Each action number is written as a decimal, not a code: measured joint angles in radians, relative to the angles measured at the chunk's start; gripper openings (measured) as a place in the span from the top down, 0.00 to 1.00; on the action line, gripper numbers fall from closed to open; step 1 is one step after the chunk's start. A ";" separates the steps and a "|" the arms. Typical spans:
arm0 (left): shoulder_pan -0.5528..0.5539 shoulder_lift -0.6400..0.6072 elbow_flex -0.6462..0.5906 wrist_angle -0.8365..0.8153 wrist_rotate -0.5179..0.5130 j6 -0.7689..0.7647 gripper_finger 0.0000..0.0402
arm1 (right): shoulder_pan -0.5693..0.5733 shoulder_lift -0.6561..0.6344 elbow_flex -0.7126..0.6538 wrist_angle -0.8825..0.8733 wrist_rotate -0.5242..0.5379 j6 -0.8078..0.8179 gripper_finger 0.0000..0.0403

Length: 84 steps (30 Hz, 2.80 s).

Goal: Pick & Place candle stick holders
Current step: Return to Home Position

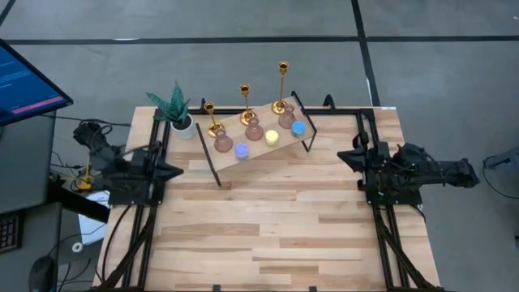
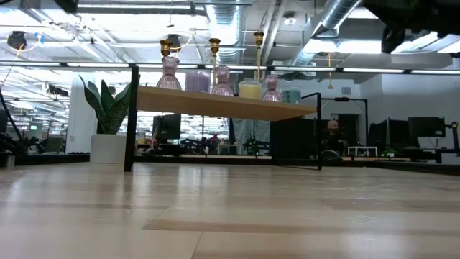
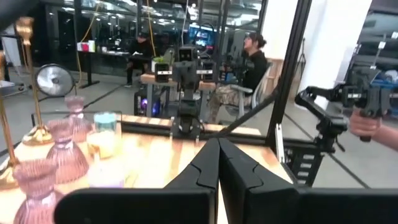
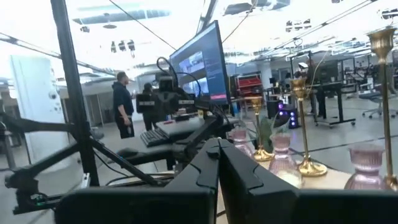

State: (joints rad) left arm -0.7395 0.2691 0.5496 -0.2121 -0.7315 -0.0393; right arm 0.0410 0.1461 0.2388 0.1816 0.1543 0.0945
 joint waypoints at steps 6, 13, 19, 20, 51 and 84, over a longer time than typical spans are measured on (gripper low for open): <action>0.000 -0.102 -0.099 0.002 -0.027 -0.029 0.99 | 0.000 -0.092 -0.075 0.016 0.000 0.037 1.00; 0.002 -0.268 -0.210 0.008 -0.042 -0.030 0.99 | 0.000 -0.139 -0.140 0.017 0.000 0.038 1.00; 0.003 -0.268 -0.286 0.011 -0.031 -0.090 0.99 | 0.008 -0.143 -0.231 0.047 -0.005 0.093 1.00; 0.003 -0.268 -0.300 0.010 -0.026 -0.106 0.99 | 0.015 -0.140 -0.231 0.036 -0.007 0.099 1.00; 0.003 -0.183 -0.509 0.290 0.076 -0.097 0.97 | 0.063 -0.134 -0.232 -0.125 -0.113 0.167 1.00; 0.421 -0.269 -0.544 0.291 0.789 0.031 0.94 | -0.367 -0.144 -0.233 -0.103 -0.950 0.071 1.00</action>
State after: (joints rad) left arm -0.3185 0.0002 0.0059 0.0785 0.0578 -0.0082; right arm -0.3257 0.0021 0.0055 0.0788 -0.7957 0.1658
